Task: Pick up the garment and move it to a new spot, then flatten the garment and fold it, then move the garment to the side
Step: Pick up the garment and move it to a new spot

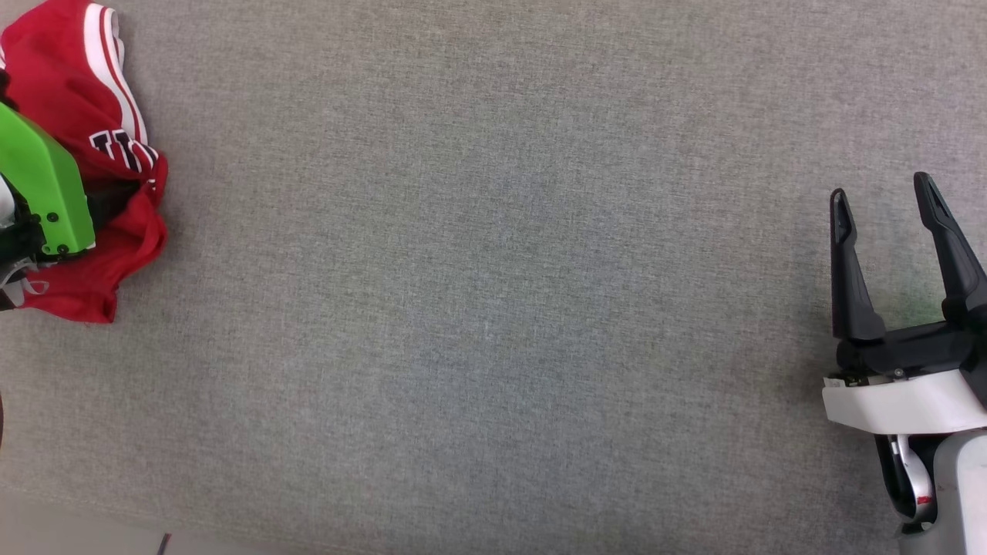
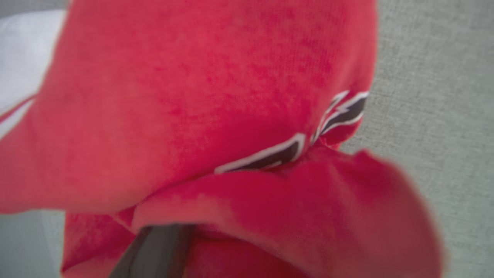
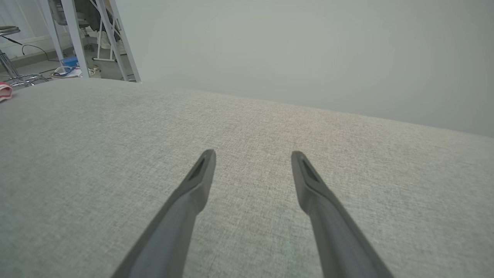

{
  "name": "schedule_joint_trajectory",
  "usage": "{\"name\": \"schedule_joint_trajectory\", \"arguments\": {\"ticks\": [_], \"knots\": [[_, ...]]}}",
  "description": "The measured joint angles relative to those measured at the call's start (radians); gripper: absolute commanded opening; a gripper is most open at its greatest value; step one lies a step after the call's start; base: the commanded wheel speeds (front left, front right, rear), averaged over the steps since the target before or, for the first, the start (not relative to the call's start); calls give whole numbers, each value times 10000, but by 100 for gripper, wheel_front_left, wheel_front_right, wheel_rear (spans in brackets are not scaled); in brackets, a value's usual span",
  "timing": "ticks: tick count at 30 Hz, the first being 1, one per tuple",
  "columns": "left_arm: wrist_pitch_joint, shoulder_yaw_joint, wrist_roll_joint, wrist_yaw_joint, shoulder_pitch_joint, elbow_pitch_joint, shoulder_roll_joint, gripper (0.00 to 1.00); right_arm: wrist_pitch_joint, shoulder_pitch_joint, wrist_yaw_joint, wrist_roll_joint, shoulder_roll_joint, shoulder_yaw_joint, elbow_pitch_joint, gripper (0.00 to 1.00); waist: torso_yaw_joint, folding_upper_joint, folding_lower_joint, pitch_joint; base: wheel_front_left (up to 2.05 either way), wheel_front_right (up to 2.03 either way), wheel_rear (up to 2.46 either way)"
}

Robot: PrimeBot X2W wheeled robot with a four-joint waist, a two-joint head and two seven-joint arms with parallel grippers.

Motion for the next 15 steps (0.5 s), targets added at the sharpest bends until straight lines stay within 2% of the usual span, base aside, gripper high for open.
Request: {"name": "schedule_joint_trajectory", "arguments": {"ticks": [1,2,7,11,15], "knots": [[-8,-117,-2,2,-39,19,35,46,0,-7,0,0,2,-19,2,100,-13,0,0,-4,0,0,0],[-67,-209,-4,0,-60,40,54,0,0,-7,0,2,10,-56,12,100,-17,0,0,-26,0,0,0],[-399,-794,-17,0,-138,23,178,0,0,9,0,35,59,-169,79,100,29,-1,0,-272,0,0,0],[-1106,-1262,98,0,-135,-117,278,0,0,53,0,96,159,-148,150,100,85,-2,0,-609,0,0,0],[-1783,-1739,259,0,-151,-669,639,0,0,149,0,161,355,-159,228,100,134,-2,0,-1057,0,0,0]]}}
